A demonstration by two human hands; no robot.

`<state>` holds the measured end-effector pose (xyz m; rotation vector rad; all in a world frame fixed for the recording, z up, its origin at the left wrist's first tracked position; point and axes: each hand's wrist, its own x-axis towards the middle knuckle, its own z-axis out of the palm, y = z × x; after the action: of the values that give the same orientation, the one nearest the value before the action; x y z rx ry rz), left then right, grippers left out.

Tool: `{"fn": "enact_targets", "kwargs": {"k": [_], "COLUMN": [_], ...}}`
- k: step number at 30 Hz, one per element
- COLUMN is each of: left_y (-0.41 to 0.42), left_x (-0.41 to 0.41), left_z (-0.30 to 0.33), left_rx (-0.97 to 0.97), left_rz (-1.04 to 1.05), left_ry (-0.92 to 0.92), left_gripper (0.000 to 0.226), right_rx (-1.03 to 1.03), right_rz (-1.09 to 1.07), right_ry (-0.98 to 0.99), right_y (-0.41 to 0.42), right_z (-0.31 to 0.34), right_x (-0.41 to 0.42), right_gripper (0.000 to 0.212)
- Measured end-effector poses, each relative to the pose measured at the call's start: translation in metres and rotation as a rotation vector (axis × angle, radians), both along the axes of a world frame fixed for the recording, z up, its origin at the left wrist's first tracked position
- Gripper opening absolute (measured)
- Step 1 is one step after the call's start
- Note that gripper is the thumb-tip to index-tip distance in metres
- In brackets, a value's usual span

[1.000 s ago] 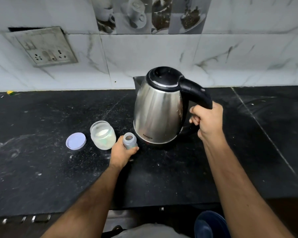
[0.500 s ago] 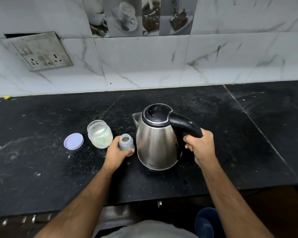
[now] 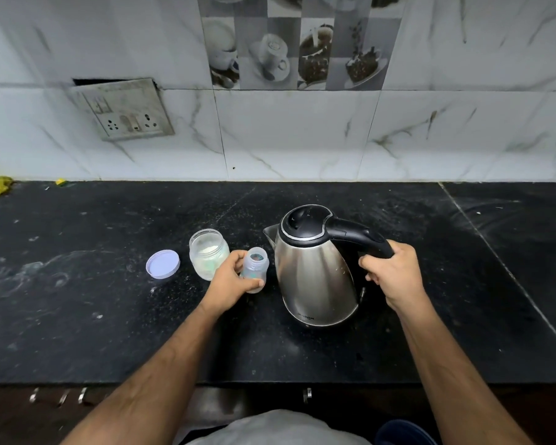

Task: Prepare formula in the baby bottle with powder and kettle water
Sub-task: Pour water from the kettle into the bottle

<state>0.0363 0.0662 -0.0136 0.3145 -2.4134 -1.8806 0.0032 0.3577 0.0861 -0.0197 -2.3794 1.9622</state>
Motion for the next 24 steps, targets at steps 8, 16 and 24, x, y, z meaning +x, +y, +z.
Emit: {"fn": "enact_targets", "kwargs": {"k": [8,16,24], "left_y": [-0.008,-0.008,-0.006], "left_x": [-0.005,-0.012,-0.018], "left_z": [0.008,0.010,0.003], "left_rx": [0.021,0.058,0.066], "left_rz": [-0.053,-0.097,-0.093], "left_ry": [0.012,-0.030,-0.049], "left_gripper": [0.054,0.055,0.054], "right_rx": [0.076,0.115,0.268], "right_rz": [0.046,0.084,0.105], "right_ry": [0.022,0.037,0.051], "right_y": [-0.001,0.001,0.005], "right_z": [0.013,0.024,0.028], "right_x": [-0.005,-0.008,-0.018], "right_gripper": [0.022,0.015,0.019]}}
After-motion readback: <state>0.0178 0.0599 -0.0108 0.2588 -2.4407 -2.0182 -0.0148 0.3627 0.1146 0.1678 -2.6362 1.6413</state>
